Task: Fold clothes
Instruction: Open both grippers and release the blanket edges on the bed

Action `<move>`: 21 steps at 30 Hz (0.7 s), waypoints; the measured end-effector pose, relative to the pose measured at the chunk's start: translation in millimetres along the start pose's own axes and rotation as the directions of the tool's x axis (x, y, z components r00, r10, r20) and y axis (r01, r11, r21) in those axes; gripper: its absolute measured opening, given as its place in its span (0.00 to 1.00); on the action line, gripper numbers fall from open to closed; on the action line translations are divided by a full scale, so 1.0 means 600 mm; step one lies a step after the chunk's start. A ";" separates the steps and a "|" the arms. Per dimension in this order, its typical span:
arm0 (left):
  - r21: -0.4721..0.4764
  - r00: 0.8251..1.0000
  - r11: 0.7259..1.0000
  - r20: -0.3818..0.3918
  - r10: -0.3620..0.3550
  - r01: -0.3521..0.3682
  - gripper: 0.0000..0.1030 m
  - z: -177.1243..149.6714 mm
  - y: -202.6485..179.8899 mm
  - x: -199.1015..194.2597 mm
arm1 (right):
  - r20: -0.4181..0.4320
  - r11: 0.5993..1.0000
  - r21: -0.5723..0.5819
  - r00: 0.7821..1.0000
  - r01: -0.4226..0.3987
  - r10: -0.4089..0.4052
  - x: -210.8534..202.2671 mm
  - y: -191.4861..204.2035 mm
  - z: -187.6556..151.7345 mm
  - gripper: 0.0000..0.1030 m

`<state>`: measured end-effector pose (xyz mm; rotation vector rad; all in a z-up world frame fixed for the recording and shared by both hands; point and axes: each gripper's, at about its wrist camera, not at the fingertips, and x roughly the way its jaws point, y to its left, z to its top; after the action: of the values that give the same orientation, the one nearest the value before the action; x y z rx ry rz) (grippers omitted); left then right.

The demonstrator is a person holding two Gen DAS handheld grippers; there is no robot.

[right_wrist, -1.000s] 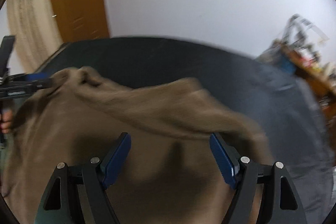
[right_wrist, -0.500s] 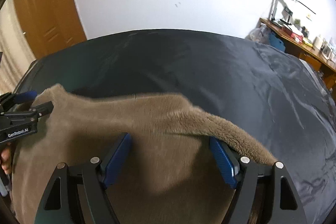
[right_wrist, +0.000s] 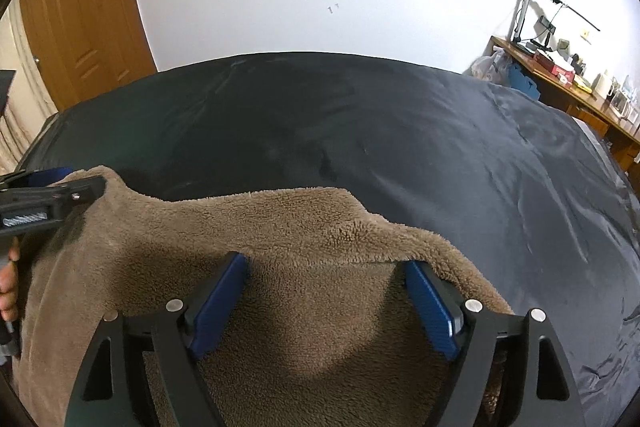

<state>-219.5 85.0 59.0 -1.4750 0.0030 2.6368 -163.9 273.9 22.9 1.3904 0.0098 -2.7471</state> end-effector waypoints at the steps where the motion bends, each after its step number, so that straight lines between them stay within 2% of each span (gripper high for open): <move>1: -0.007 1.000 1.000 0.004 -0.006 0.006 0.84 -0.003 0.009 -0.016 | -0.001 1.000 -0.002 1.000 0.000 0.000 0.000 -0.001 -0.001 0.83; 5: 0.023 0.997 1.000 0.070 0.018 -0.019 0.84 -0.024 0.052 -0.113 | -0.001 1.000 -0.002 1.000 0.001 -0.001 0.000 0.003 -0.002 0.83; 8: 0.047 0.996 0.998 0.083 0.046 -0.050 0.85 -0.061 0.092 -0.159 | 0.003 1.000 -0.014 1.000 -0.002 0.002 -0.001 0.002 -0.004 0.83; 15: 0.021 0.996 0.996 0.020 0.083 -0.083 0.85 -0.177 0.151 -0.178 | 0.005 1.000 -0.014 1.000 -0.006 0.007 -0.001 -0.002 -0.005 0.84; 21: -0.022 0.997 0.997 -0.015 0.077 -0.077 0.85 -0.272 0.198 -0.219 | 0.008 1.000 -0.013 1.000 -0.011 0.011 -0.001 -0.004 -0.005 0.84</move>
<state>-25.4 -56.1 77.9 -1.5302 0.0324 2.6955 -161.3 276.4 21.2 1.3724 0.0188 -2.7383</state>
